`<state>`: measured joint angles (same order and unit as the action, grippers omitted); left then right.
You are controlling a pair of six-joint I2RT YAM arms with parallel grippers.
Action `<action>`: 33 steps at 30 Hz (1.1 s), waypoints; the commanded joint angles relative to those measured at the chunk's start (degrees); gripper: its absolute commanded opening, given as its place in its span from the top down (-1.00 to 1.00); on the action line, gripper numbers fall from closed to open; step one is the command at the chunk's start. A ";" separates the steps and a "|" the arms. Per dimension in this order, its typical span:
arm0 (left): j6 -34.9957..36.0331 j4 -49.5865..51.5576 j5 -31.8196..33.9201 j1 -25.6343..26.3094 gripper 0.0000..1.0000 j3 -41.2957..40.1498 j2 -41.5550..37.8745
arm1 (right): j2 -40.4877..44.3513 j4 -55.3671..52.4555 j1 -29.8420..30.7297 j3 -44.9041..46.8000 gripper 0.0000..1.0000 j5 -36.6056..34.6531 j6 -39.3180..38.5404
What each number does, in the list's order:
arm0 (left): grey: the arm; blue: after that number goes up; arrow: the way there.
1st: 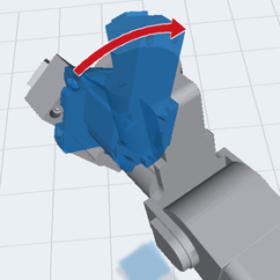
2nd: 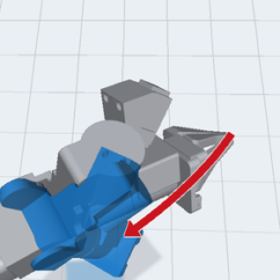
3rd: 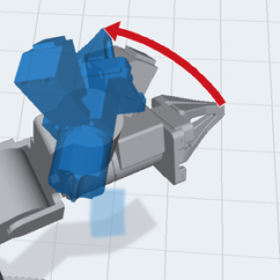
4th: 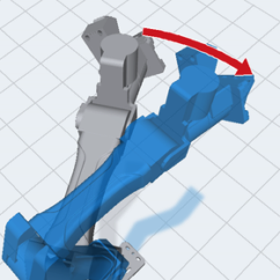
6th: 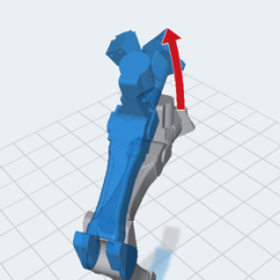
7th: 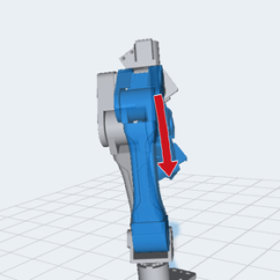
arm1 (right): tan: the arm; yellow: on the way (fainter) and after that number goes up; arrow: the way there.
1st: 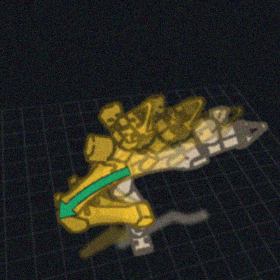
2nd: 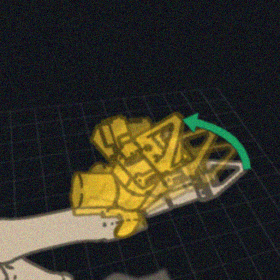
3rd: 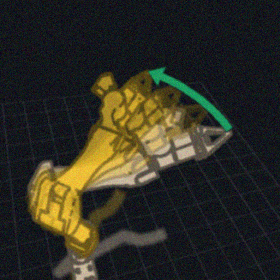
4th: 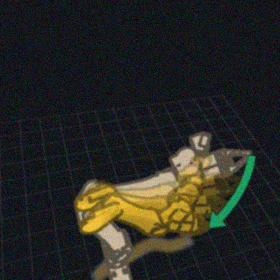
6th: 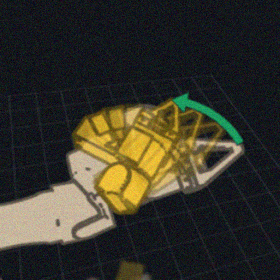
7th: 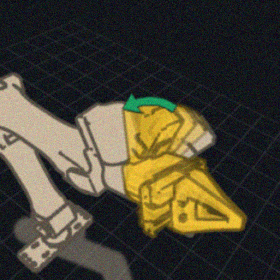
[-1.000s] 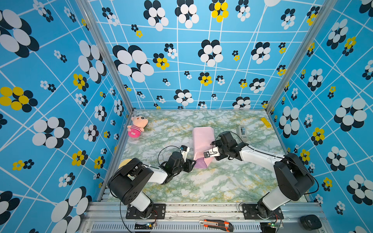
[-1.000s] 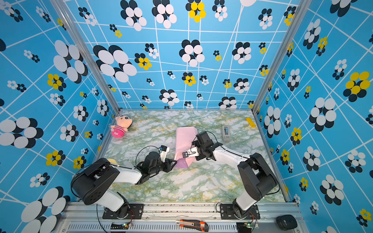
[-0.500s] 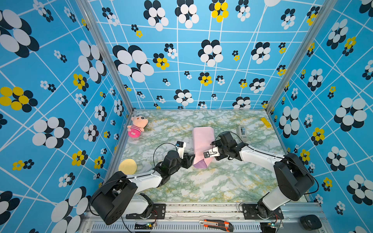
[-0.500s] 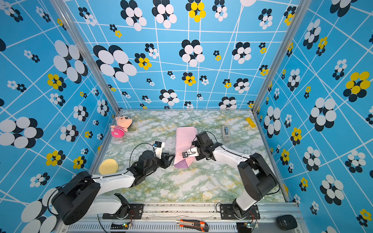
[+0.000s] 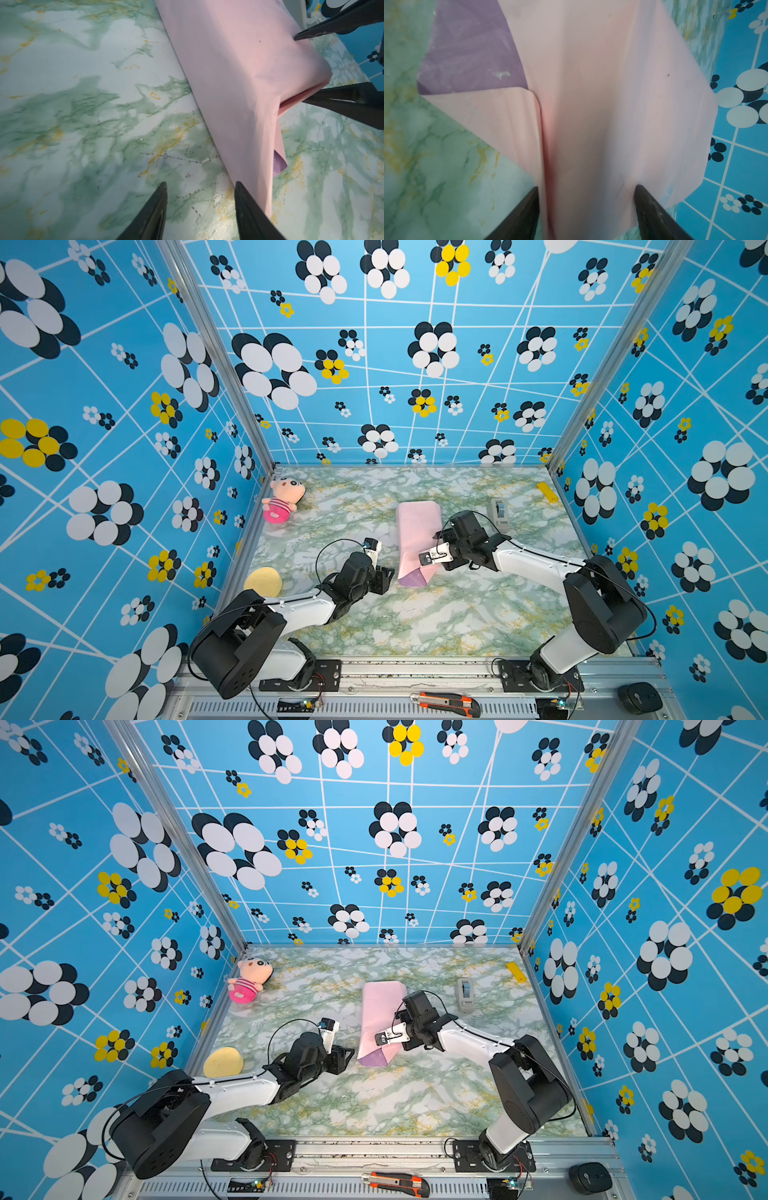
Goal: Wrap a gift box in wrapping paper
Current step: Fold the wrapping paper for the gift box.
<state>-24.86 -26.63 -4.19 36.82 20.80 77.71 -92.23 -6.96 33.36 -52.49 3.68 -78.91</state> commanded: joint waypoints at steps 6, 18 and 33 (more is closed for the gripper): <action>-0.27 -7.56 -3.62 0.45 -0.07 1.22 3.91 | -0.97 -5.48 0.57 0.46 -0.44 -0.34 0.16; -0.17 -12.30 -5.94 0.97 -0.10 1.24 5.57 | -1.07 -5.78 0.69 0.46 -0.44 -0.52 0.49; 1.16 -11.93 -5.54 1.50 0.04 4.19 12.29 | -0.84 -6.55 0.82 0.60 -0.41 -0.69 0.80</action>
<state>-24.80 -38.79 -9.69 38.02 23.40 88.55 -92.20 -6.94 33.63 -52.49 3.22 -78.87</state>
